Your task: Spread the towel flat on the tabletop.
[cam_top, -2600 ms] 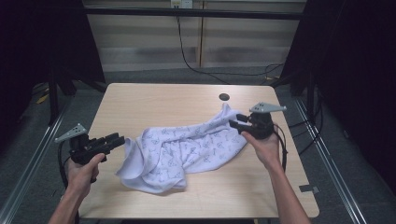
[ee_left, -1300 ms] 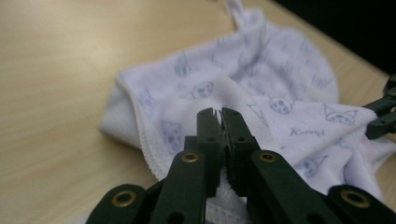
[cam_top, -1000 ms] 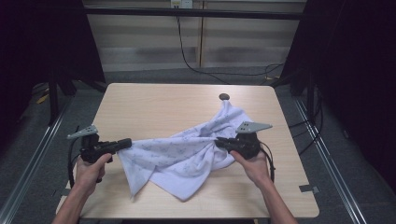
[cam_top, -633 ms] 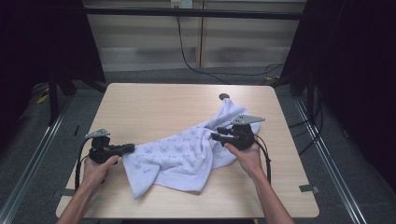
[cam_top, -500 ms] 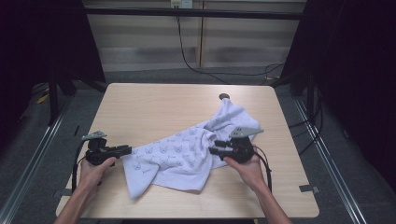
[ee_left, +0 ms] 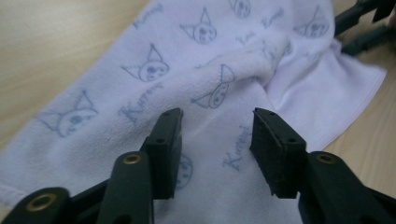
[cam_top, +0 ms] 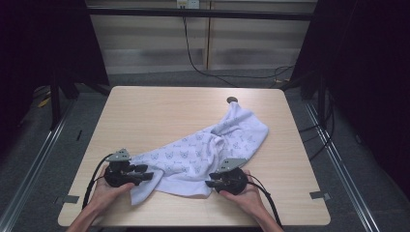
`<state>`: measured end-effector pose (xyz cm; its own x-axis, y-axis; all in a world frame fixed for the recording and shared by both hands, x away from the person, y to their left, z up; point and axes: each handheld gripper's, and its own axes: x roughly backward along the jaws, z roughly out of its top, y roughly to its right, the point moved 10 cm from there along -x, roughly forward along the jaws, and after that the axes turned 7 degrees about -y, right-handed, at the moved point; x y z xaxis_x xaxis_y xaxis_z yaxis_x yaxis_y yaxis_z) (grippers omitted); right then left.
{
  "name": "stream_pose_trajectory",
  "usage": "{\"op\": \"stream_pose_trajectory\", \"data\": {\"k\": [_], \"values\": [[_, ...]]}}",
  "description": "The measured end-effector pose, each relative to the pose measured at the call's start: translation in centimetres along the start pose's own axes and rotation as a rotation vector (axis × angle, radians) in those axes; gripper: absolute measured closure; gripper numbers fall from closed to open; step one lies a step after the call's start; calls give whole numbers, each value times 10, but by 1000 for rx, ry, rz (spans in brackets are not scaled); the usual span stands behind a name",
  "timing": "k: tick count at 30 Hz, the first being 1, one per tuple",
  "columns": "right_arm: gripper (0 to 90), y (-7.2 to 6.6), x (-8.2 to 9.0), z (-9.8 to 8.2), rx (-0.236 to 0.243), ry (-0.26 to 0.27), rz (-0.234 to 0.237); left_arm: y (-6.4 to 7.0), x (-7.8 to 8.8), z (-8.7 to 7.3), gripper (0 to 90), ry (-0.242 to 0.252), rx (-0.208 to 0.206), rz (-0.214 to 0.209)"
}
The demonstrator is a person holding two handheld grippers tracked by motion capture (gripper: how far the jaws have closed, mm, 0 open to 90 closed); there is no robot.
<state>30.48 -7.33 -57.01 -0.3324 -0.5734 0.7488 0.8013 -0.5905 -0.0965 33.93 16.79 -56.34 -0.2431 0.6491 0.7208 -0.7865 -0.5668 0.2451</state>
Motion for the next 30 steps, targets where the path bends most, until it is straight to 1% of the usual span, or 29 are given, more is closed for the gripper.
{"op": "stream_pose_trajectory", "data": {"k": [1, 2, 3, 4, 5, 6, 7, 8, 9, 10, 11, 12, 13, 14, 15, 16, 17, 18, 19, 20, 21, 22, 23, 24, 25, 27, 28, 29, 30], "values": [[822, 2, 1, 0, -19, 10, 15, 0, -2, -1, 521, -8, -6, 12], [854, 3, 2, 1, -22, 17, 20, 0, -3, -2, 540, -19, -20, 32], [863, 5, 5, 2, -32, 26, 17, -2, -3, -3, 584, -30, -49, 76], [867, 7, 12, 7, -44, 54, 30, -3, -2, -3, 667, -35, -62, 93], [870, 9, 18, 10, -51, 71, 26, -4, -2, -4, 758, -39, -64, 97], [871, 13, 29, 16, -58, 100, 20, -4, -2, -4, 839, -35, -57, 94], [872, 16, 36, 20, -57, 116, 11, -4, -1, -3, 877, -31, -54, 83], [873, 21, 46, 25, -56, 140, -7, -4, 2, -1, 899, -11, -38, 63], [874, 28, 58, 32, -60, 169, -21, -3, 5, 1, 900, 7, -24, 42], [873, 32, 65, 36, -62, 182, -29, -5, 10, 4, 900, 32, -16, 39], [872, 38, 76, 42, -67, 207, -38, -7, 14, 5, 900, 46, -8, 47], [872, 43, 83, 48, -76, 227, -38, -8, 16, 6, 900, 53, 2, 47], [871, 46, 88, 52, -77, 240, -46, -10, 18, 5, 900, 58, 19, 31], [865, 49, 94, 57, -71, 261, -48, -13, 19, 4, 900, 61, 25, 34], [844, 49, 96, 61, -76, 278, -32, -15, 19, 4, 900, 65, 37, 41], [806, 47, 95, 63, -86, 286, -1, -15, 19, 4, 898, 67, 40, 42], [763, 44, 93, 62, -83, 278, 21, -14, 19, 4, 883, 69, 36, 40], [740, 39, 88, 60, -67, 253, 37, -11, 18, 6, 844, 76, 41, 35], [747, 31, 80, 56, -53, 226, 62, -9, 16, 6, 765, 66, 40, 32], [747, 24, 72, 53, -44, 207, 90, -7, 13, 6, 726, 55, 29, 39], [743, 18, 64, 48, -40, 183, 95, -7, 10, 6, 687, 44, 20, 53], [738, 15, 57, 44, -24, 152, 84, -7, 8, 6, 649, 41, 20, 58], [722, 14, 54, 41, -17, 138, 70, -7, 5, 6, 605, 34, 23, 72], [693, 14, 53, 38, -27, 147, 55, -8, 4, 6, 570, 26, 20, 87], [677, 18, 55, 36, -47, 158, 38, -10, 2, 4, 554, 15, 16, 91], [629, 30, 60, 31, -86, 172, 4, -14, -1, 1, 512, -3, 35, 96], [589, 41, 62, 25, -105, 157, -36, -16, 0, 1, 511, 6, 33, 95], [552, 49, 62, 20, -119, 145, -61, -17, 0, 1, 511, 10, 37, 100], [528, 55, 61, 16, -131, 138, -60, -19, 0, 1, 499, 11, 35, 104]]}}
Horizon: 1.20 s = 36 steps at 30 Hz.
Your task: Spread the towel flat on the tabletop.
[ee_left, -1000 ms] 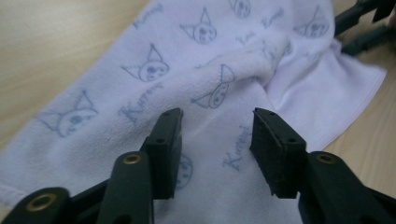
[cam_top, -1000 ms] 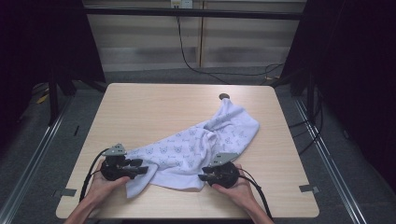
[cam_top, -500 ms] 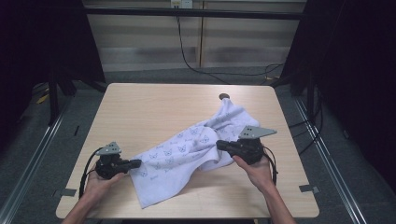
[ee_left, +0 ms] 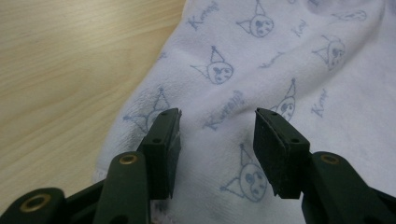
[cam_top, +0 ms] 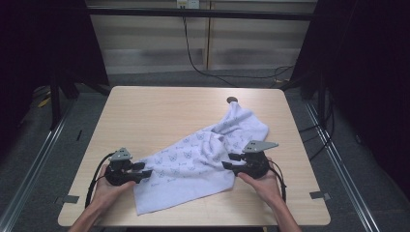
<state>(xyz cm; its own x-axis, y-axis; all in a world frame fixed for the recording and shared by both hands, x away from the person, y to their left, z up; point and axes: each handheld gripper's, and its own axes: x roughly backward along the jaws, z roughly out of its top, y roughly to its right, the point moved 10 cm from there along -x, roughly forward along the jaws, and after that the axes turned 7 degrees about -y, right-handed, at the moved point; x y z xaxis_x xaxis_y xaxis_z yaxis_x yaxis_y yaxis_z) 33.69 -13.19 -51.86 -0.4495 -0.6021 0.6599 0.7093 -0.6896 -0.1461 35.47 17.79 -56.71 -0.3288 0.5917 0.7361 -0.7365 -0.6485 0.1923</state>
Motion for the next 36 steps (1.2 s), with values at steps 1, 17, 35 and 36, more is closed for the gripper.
{"op": "stream_pose_trajectory", "data": {"k": [1, 17, 35, 36], "values": [[504, 4, -1, -1, -7, -3, -4, 0, 0, 0, 484, 4, -4, 4], [546, 29, -52, 48, -86, 19, 69, -38, -11, 21, 484, 38, 77, 12], [891, -4, 81, 20, -62, 162, -4, 29, 57, 33, 867, 236, 5, -191], [891, -10, 88, 15, -61, 163, -7, 35, 59, 32, 868, 236, -1, -202]]}}
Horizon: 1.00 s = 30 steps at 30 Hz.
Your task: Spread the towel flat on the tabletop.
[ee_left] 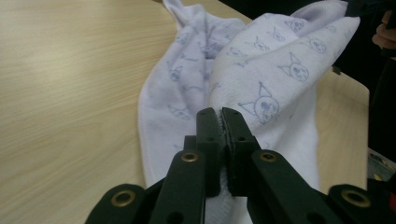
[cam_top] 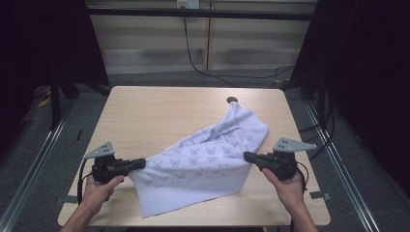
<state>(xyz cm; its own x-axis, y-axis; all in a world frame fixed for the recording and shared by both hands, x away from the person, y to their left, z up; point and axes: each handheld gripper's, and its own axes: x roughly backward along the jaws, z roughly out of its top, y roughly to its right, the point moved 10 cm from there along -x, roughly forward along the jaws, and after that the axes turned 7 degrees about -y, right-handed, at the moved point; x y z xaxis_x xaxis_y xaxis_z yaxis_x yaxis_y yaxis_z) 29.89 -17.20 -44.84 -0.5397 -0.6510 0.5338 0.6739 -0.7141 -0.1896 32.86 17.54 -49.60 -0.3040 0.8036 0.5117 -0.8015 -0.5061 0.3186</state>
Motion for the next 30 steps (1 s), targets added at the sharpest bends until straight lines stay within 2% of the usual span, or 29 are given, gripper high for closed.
{"op": "stream_pose_trajectory", "data": {"k": [3, 6, 10, 13, 14, 15, 17, 18, 20, 21, 22, 25, 27, 29, 30], "values": [[891, -18, 18, -12, 4, 1, 2, 18, 7, -5, 867, 4, -19, -25], [890, -41, 35, -29, 1, 6, 9, 36, 18, -13, 867, 20, -22, -60], [890, -74, 53, -53, -8, 20, 40, 57, 33, -24, 866, 23, -41, -81], [875, -93, 59, -70, 2, -8, 47, 65, 38, -36, 839, 6, -38, -86], [827, -96, 60, -75, -2, -19, 49, 65, 38, -40, 802, -8, -53, -80], [801, -95, 59, -78, -2, -25, 50, 64, 36, -43, 801, -21, -64, -82], [696, -89, 55, -79, -9, -8, 56, 58, 32, -43, 735, -29, -42, -78], [674, -83, 52, -76, -39, 6, 70, 56, 31, -40, 682, -22, -34, -80], [665, -74, 45, -72, -40, 10, 64, 47, 25, -34, 644, -31, -40, -55], [655, -66, 39, -71, -34, -7, 42, 43, 22, -31, 636, -37, -36, -57], [652, -60, 34, -71, -34, -19, 29, 35, 14, -28, 628, -56, -31, -41], [641, -40, 6, -73, -26, -80, 16, 19, -11, -27, 618, -120, -17, -13], [620, -36, -13, -78, -25, -119, 57, 18, -28, -32, 603, -171, -13, -36], [579, -35, -28, -85, -28, -172, 69, 18, -39, -39, 580, -212, -24, -26], [566, -39, -38, -90, -18, -203, 92, 20, -43, -42, 557, -228, -32, -31]]}}
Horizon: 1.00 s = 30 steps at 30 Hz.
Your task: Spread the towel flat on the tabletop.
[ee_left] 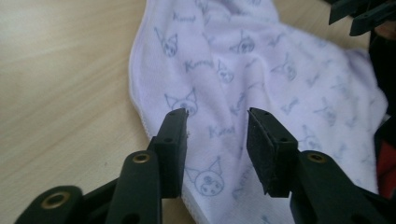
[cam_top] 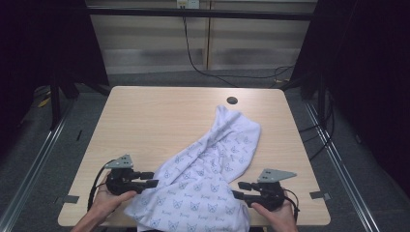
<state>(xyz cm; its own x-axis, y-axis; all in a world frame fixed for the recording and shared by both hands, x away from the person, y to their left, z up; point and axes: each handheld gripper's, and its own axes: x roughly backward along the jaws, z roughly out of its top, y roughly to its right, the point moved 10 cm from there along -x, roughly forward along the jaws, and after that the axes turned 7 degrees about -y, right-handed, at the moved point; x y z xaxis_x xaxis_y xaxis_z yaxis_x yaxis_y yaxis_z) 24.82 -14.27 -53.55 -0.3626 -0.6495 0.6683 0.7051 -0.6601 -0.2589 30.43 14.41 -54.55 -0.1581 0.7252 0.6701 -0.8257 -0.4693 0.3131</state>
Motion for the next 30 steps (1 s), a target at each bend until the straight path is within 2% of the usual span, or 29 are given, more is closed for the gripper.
{"op": "stream_pose_trajectory", "data": {"k": [2, 4, 5, 6, 8, 9, 11, 12, 13, 14, 16, 18, 20, 24, 27, 28, 30], "values": [[533, -3, -12, -1, 26, -36, 5, 3, -7, -6, 501, -27, -12, 2], [500, -1, -24, -4, 48, -90, -44, 7, -9, -9, 470, -44, -29, -13], [512, -1, -27, -4, 49, -98, -40, 13, -8, -10, 450, -40, -32, -45], [587, -2, -30, -6, 46, -103, -17, 17, -5, -11, 445, -29, -32, -70], [741, -5, -30, -9, 55, -116, -15, 23, -2, -14, 428, -23, -45, -91], [805, -8, -28, -9, 55, -100, -1, 28, -1, -17, 412, -27, -51, -101], [842, -12, -20, -6, 47, -60, 18, 34, -4, -27, 409, -74, -83, -89], [847, -15, -14, -4, 40, -33, 23, 34, -6, -31, 445, -99, -109, -65], [850, -16, -9, -2, 36, -12, 29, 36, -9, -34, 604, -119, -128, -61], [851, -17, -5, -1, 41, 1, 29, 38, -10, -35, 728, -129, -141, -70], [851, -22, 2, -1, 48, 16, 28, 46, -5, -30, 830, -104, -148, -101], [851, -25, 7, -1, 49, 30, 30, 56, 5, -25, 837, -58, -137, -144], [851, -34, 18, -1, 56, 54, 39, 64, 16, -24, 840, -17, -127, -166], [850, -59, 42, 3, 87, 103, 61, 83, 40, -18, 841, 69, -126, -213], [847, -81, 66, 16, 124, 165, 72, 97, 62, 0, 841, 154, -143, -237], [845, -85, 73, 22, 140, 186, 69, 100, 69, 8, 840, 182, -153, -238], [840, -88, 85, 35, 149, 239, 62, 101, 83, 25, 838, 246, -148, -245]]}}
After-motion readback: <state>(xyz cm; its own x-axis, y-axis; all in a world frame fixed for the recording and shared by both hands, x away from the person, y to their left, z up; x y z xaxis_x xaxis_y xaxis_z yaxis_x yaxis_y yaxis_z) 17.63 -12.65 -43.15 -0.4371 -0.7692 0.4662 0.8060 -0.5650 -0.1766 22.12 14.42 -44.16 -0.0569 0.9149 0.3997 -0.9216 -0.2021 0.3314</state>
